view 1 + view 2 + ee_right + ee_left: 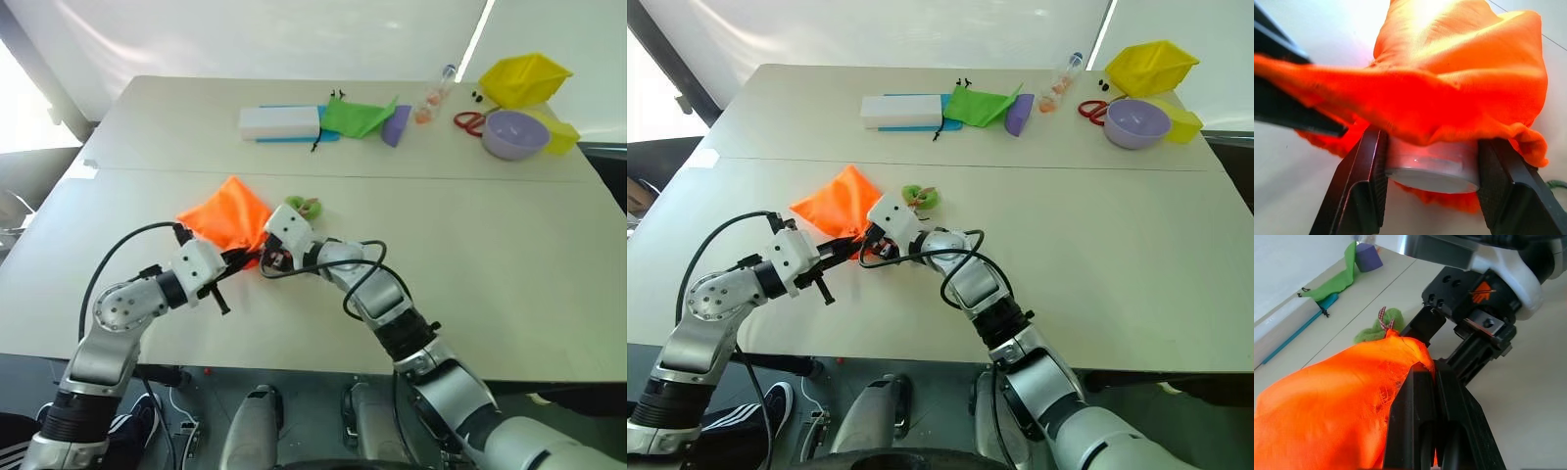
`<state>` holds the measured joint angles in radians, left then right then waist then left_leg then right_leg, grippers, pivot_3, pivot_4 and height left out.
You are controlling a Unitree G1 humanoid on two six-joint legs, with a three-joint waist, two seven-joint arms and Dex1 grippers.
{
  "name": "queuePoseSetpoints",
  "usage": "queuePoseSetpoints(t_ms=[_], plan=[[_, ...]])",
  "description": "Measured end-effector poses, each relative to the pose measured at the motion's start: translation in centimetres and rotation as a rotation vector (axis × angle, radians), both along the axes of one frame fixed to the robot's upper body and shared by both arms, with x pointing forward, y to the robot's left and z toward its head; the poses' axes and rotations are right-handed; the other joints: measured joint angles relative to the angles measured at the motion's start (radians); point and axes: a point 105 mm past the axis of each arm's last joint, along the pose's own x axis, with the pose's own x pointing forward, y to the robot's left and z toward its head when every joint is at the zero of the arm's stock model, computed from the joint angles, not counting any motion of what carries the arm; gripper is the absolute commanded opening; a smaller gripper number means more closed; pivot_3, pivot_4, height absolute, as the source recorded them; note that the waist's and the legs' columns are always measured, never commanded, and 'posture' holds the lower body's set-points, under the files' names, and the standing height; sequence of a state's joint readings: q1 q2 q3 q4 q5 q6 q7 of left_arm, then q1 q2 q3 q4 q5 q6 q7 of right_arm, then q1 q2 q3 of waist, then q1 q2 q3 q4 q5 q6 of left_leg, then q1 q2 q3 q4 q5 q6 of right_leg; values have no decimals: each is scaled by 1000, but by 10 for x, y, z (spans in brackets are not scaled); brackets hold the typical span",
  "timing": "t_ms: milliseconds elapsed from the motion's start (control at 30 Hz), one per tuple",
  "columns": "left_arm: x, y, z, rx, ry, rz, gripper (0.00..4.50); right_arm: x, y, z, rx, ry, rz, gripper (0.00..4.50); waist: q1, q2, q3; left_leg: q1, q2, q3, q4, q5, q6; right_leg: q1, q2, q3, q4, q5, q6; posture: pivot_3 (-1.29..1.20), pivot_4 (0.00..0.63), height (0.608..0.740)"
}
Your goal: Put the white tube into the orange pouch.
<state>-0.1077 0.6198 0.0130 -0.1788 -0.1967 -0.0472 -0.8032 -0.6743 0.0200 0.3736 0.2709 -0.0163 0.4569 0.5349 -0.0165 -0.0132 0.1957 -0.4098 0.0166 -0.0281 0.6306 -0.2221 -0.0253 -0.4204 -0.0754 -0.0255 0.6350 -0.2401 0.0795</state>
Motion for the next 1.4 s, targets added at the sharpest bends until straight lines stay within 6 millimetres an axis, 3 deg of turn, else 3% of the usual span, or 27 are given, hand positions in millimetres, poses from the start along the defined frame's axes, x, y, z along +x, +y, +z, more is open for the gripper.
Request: queuePoseSetpoints(t_ms=[400, 567, 600, 833, 1400], plan=[[-2, -3, -3, 2, 16, -3, 0, 9, 15, -2, 10, -7, -44, 1798, -4, 0, 0, 0, 0, 0, 0, 0, 0, -2, 0, 0, 2, 0, 0, 0, 150, 740], [-4, -3, -3, 5, 16, -8, 0, 10, 10, -2, 13, -1, -38, 4226, -3, 0, 0, 0, 0, 0, 0, 0, 0, -2, 0, 0, 2, 0, 0, 0, 150, 740], [-5, -4, -4, 6, 18, -10, 0, 12, 7, -2, 12, 0, -45, 4458, -3, 0, 0, 0, 0, 0, 0, 0, 0, -2, 0, 0, 2, 0, 0, 0, 150, 740], [-3, 4, -5, 2, 9, 26, 0, -7, 6, -3, -1, 13, 59, 4458, -3, 0, 0, 0, 0, 0, 0, 0, 0, -2, 0, 0, 2, 0, 0, 0, 150, 740], [-5, 15, -21, 19, 58, 47, 0, -27, -44, 21, 1, 9, 148, 4458, 0, 0, 0, 0, 0, 0, 0, 0, 0, -2, 0, 0, 2, -1, -3, 0, 150, 740]])
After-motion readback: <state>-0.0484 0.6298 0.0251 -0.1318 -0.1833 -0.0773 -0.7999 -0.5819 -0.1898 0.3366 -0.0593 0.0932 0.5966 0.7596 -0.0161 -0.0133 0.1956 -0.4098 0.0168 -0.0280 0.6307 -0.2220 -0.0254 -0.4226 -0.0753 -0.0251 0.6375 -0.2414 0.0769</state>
